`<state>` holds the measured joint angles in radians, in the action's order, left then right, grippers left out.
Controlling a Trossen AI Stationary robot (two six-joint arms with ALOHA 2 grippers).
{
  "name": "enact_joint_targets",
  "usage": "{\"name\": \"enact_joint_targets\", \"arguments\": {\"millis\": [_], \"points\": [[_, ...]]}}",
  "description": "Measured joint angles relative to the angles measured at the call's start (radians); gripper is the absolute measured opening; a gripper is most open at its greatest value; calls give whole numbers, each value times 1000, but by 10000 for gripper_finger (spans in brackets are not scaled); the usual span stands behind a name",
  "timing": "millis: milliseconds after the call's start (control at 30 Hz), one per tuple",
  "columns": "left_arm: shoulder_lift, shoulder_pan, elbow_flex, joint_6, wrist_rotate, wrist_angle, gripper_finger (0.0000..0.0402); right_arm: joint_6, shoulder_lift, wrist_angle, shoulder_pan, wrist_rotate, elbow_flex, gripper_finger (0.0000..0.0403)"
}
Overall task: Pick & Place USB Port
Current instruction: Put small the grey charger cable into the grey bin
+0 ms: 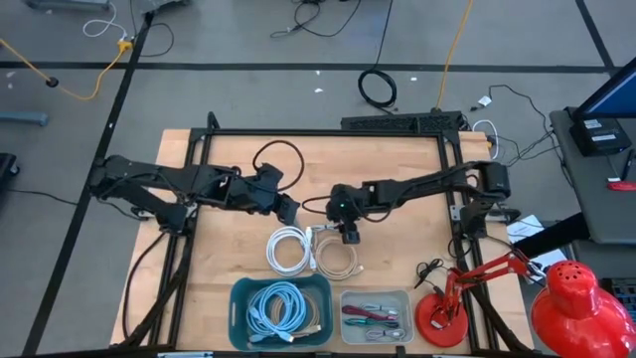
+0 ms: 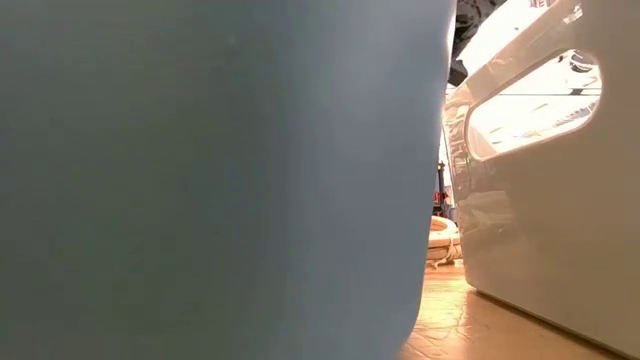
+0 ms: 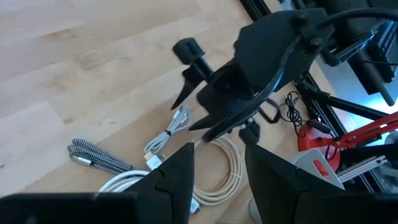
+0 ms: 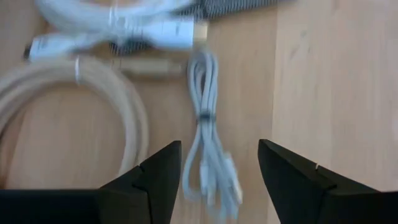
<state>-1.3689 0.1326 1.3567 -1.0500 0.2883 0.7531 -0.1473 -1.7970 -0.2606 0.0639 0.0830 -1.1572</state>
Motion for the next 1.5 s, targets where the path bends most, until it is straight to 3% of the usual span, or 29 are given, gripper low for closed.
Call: {"name": "enact_joint_targets", "arguments": {"millis": [433, 567, 667, 800, 867, 1000, 1300, 1500], "points": [[0, 46, 0, 2, -3, 7, 145, 3, -137, -17, 0, 53, -63, 189], [0, 53, 0, 2, 0, 15, 145, 13, -146, -17, 0, 50, -64, 156], [0, 53, 0, 2, 0, 23, 145, 40, -139, -16, 0, 48, -64, 109], [0, 53, 0, 1, 14, 37, 145, 56, -89, -22, -1, 49, -62, 30], [0, 53, 0, 1, 28, 40, 145, 57, -47, -25, 0, 46, -62, 13], [0, 53, 0, 5, 35, 57, 145, 87, 65, -45, 2, -10, -62, 26], [0, 53, 0, 7, 62, 81, 145, 178, 315, -295, -42, 2, -62, 9], [0, 52, 0, 9, 78, 90, 145, 291, 375, -375, -118, 150, -62, 9]]}}
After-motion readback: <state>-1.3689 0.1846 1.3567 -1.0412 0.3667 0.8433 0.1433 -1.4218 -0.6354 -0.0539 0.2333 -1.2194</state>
